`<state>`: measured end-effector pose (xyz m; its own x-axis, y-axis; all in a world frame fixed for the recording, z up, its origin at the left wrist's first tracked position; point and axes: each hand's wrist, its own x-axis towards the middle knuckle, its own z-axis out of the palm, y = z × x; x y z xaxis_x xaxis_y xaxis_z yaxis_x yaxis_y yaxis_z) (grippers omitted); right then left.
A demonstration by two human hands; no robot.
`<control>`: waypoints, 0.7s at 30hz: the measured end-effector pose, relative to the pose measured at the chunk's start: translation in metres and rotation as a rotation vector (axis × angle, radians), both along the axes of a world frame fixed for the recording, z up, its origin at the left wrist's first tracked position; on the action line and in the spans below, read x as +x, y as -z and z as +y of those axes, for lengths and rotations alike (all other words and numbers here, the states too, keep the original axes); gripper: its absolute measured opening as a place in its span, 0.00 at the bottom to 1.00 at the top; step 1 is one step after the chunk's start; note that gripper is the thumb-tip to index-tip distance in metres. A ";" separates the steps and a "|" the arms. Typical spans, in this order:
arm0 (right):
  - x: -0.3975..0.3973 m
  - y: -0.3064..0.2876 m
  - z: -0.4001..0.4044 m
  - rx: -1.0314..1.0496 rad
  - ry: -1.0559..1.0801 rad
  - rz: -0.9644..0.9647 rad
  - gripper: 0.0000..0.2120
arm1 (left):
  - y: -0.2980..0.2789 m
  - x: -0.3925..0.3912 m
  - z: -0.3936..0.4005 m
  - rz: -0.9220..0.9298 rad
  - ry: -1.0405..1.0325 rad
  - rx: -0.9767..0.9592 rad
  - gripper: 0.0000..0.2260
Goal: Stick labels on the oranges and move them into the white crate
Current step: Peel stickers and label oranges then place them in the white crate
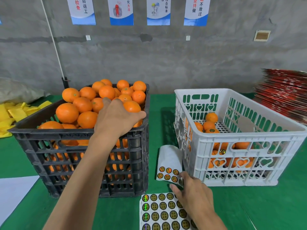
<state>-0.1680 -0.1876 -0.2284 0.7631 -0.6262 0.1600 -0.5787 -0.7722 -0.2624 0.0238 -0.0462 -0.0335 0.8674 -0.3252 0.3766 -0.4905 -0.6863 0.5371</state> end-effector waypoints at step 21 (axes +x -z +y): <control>0.055 0.022 -0.019 0.091 -0.320 -0.057 0.28 | 0.001 0.001 -0.001 0.006 0.004 0.003 0.25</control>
